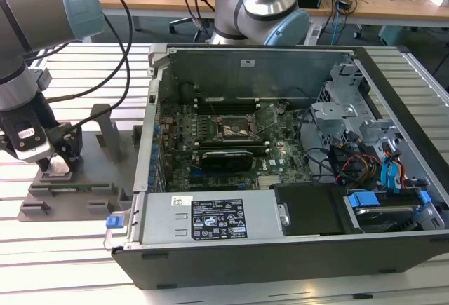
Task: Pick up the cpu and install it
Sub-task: 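Pick up the cpu and move it towards the insertion slot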
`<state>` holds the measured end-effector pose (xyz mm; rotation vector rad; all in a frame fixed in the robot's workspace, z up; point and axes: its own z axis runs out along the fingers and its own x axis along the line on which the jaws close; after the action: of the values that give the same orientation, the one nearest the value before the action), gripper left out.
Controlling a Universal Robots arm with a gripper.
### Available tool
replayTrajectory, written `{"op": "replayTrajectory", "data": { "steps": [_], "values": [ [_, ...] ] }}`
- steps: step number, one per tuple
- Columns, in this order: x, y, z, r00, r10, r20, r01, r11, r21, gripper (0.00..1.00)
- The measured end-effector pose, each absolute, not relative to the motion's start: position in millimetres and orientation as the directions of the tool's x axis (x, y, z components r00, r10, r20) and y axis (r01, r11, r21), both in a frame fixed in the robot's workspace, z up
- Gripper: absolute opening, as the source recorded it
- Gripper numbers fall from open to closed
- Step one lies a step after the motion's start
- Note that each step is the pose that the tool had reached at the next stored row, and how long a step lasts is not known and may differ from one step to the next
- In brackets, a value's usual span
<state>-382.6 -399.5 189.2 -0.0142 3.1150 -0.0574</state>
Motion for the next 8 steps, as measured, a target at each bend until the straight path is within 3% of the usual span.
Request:
{"op": "replayTrajectory", "data": {
  "steps": [8],
  "values": [
    [-382.6, -399.5, 189.2, -1.000, -0.010, -0.026, -0.009, 0.999, -0.037, 0.55]
  ]
}}
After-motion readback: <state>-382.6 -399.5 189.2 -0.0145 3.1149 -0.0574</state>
